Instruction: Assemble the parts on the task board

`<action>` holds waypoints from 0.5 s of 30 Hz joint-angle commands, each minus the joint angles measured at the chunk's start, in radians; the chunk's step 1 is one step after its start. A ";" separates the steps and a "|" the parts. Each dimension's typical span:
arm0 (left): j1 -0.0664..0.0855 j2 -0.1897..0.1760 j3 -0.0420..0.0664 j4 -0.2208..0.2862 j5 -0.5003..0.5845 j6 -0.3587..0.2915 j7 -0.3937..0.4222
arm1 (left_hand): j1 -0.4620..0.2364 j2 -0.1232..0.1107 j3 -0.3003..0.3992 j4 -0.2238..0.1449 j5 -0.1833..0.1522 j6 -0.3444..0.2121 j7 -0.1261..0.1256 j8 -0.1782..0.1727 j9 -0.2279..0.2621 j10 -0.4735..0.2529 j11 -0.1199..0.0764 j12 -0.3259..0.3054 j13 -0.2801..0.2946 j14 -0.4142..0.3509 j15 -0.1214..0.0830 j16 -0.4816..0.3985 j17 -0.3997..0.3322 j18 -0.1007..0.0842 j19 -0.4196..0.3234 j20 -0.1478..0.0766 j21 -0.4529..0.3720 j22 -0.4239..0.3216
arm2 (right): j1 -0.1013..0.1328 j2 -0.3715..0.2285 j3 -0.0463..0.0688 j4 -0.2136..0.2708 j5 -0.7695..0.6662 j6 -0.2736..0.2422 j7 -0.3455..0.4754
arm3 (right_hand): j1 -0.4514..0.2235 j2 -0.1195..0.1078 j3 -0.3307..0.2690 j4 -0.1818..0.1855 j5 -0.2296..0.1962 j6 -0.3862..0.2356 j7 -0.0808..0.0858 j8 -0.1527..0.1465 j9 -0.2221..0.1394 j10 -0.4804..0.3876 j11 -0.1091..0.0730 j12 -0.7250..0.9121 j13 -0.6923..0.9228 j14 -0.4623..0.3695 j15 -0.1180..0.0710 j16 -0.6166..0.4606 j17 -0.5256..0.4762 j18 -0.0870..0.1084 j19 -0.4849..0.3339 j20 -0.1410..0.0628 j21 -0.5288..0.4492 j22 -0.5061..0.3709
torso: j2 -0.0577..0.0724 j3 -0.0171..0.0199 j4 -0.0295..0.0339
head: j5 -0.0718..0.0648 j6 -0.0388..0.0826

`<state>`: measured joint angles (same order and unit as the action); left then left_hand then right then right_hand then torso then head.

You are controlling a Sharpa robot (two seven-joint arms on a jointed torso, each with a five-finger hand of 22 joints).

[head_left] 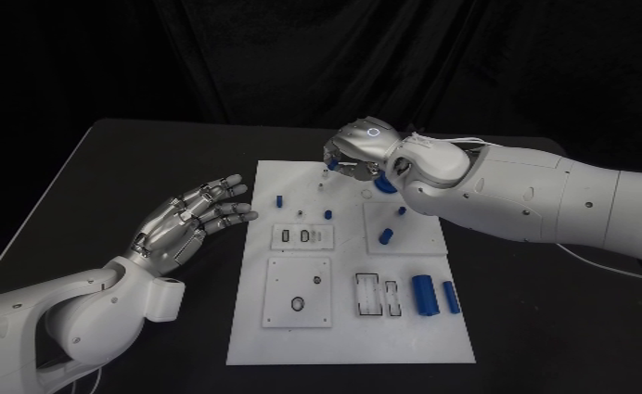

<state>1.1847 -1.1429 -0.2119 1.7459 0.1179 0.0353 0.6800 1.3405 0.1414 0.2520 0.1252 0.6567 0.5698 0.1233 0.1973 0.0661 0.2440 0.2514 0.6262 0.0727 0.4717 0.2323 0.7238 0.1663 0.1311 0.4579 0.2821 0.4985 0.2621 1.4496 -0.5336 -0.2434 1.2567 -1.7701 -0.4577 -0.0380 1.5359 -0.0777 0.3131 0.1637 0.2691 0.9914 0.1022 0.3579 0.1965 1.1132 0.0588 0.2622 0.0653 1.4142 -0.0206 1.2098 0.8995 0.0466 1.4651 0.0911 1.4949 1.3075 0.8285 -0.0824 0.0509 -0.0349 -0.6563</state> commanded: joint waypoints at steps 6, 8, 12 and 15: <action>0.000 0.005 0.001 0.001 0.003 0.016 0.112 | -0.008 0.002 0.007 -0.001 0.003 -0.006 0.004 -0.006 -0.001 0.001 0.008 0.005 0.001 -0.008 -0.001 0.002 -0.001 -0.009 -0.005 0.000 -0.004 -0.002 | -0.011 0.026 0.001 -0.036 0.000 0.048 0.009 | -0.011 -0.004 0.003 -0.002 -0.006 -0.008 -0.001 -0.009 0.025 0.009 0.002 -0.013 0.001 0.002 0.004 -0.001 -0.003 -0.011 0.010 0.001 0.003 0.134 | 0.000 0.0027 0.0001 | -0.001 -0.002; 0.000 0.005 0.001 0.001 0.003 0.016 0.111 | -0.008 0.002 0.007 -0.001 0.003 -0.006 0.004 -0.006 -0.001 0.001 0.008 0.005 0.001 -0.008 -0.001 0.002 -0.001 -0.009 -0.005 0.000 -0.004 -0.002 | -0.014 0.031 0.001 -0.042 0.000 0.050 0.010 | -0.011 -0.004 0.004 -0.003 -0.007 -0.010 -0.001 -0.011 0.025 0.009 0.003 -0.016 0.001 0.002 0.004 -0.001 -0.004 -0.011 0.009 0.002 0.002 0.133 | 0.000 0.0028 0.0001 | -0.001 -0.002; 0.000 0.005 0.001 0.001 0.003 0.016 0.110 | -0.008 0.002 0.008 -0.002 0.002 -0.007 0.004 -0.007 -0.001 0.001 0.008 0.005 0.001 -0.008 0.000 0.002 -0.001 -0.009 -0.006 0.000 -0.005 -0.002 | -0.018 0.038 0.001 -0.051 0.000 0.053 0.012 | -0.012 -0.004 0.005 -0.003 -0.008 -0.013 0.000 -0.015 0.026 0.009 0.004 -0.023 0.002 0.001 0.005 -0.002 -0.004 -0.011 0.009 0.002 0.002 0.133 | -0.001 0.0020 -0.0030 | 0.002 -0.004; 0.000 0.005 0.001 0.001 0.003 0.016 0.109 | -0.008 0.002 0.008 -0.002 0.002 -0.007 0.004 -0.007 -0.001 0.001 0.008 0.005 0.001 -0.008 0.000 0.002 -0.001 -0.009 -0.006 0.000 -0.005 -0.002 | -0.021 0.045 0.002 -0.058 0.000 0.057 0.014 | -0.012 -0.004 0.006 -0.003 -0.008 -0.014 0.000 -0.016 0.027 0.009 0.004 -0.024 0.002 0.001 0.005 -0.003 -0.005 -0.011 0.008 0.003 0.002 0.133 | -0.001 0.0011 -0.0021 | 0.001 -0.005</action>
<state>1.1847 -1.1392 -0.2119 1.7450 0.1181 0.0372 0.6800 1.3406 0.1414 0.2545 0.1227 0.6567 0.5662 0.1269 0.1973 0.0661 0.2437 0.2510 0.6262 0.0727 0.4718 0.2323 0.7238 0.1664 0.1310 0.4579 0.2822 0.4975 0.2611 1.4324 -0.4918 -0.2418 1.2022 -1.7683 -0.4194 -0.0304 1.5316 -0.0820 0.3147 0.1599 0.2625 0.9826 0.1005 0.3463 0.2243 1.1168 0.0625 0.2447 0.0653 1.4142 -0.0206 1.2097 0.8960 0.0466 1.4651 0.0911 1.4949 1.3074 0.8280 -0.0802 0.0495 -0.0336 -0.6606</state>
